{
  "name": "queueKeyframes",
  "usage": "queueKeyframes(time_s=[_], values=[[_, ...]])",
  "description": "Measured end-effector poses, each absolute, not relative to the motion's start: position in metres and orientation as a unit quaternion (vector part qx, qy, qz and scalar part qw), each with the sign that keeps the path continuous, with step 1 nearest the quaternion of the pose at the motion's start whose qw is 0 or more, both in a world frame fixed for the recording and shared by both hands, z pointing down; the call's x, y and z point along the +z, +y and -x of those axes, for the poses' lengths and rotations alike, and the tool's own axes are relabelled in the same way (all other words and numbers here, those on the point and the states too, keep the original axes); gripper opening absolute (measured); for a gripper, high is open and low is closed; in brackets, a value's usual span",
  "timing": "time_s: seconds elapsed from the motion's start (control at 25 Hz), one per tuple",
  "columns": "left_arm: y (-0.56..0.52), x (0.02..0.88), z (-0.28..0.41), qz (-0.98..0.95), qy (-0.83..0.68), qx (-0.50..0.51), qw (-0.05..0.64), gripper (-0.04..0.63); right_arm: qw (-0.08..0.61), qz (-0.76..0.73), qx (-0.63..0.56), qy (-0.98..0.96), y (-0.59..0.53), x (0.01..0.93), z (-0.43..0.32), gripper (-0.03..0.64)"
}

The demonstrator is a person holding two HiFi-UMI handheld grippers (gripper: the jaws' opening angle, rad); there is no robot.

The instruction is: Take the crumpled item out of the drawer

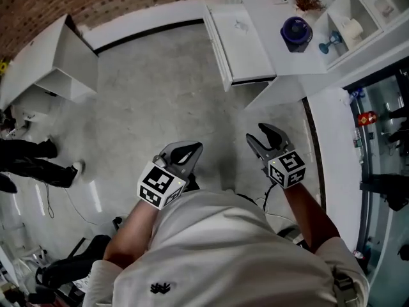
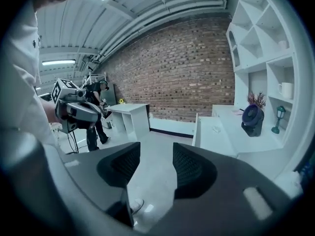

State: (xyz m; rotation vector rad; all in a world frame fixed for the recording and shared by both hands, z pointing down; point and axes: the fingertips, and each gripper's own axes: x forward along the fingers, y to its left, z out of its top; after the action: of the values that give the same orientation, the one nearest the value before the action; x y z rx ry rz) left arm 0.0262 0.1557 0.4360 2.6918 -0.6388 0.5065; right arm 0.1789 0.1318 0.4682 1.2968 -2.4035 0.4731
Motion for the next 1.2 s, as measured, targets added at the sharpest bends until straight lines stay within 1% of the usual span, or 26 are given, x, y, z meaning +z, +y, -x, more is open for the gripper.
queueKeyframes(time_s=[0.28,0.48,0.68,0.88,1.08,1.2], values=[[0.079,0.430,0.037,-0.953,-0.188,0.179,0.155,0.006,0.193,-0.476,0.162,-0.843,0.048,0.462,-0.118,0.216],[0.041,0.432,0.060,-0.950,-0.200,0.158,0.179,0.006,0.215,-0.461,0.156,-0.846,0.011,0.463,-0.097,0.213],[0.004,0.435,0.068,-0.948,-0.209,0.158,0.182,0.006,0.224,-0.460,0.146,-0.846,-0.048,0.469,-0.105,0.209],[-0.059,0.434,0.067,-0.940,-0.237,0.161,0.184,0.006,0.222,-0.464,0.150,-0.844,-0.134,0.485,-0.128,0.210],[-0.142,0.432,0.053,-0.930,-0.266,0.165,0.194,0.006,0.233,-0.471,0.156,-0.836,-0.232,0.507,-0.165,0.210],[-0.186,0.432,0.034,-0.927,-0.272,0.168,0.196,0.006,0.256,-0.476,0.155,-0.827,-0.288,0.530,-0.193,0.212]])
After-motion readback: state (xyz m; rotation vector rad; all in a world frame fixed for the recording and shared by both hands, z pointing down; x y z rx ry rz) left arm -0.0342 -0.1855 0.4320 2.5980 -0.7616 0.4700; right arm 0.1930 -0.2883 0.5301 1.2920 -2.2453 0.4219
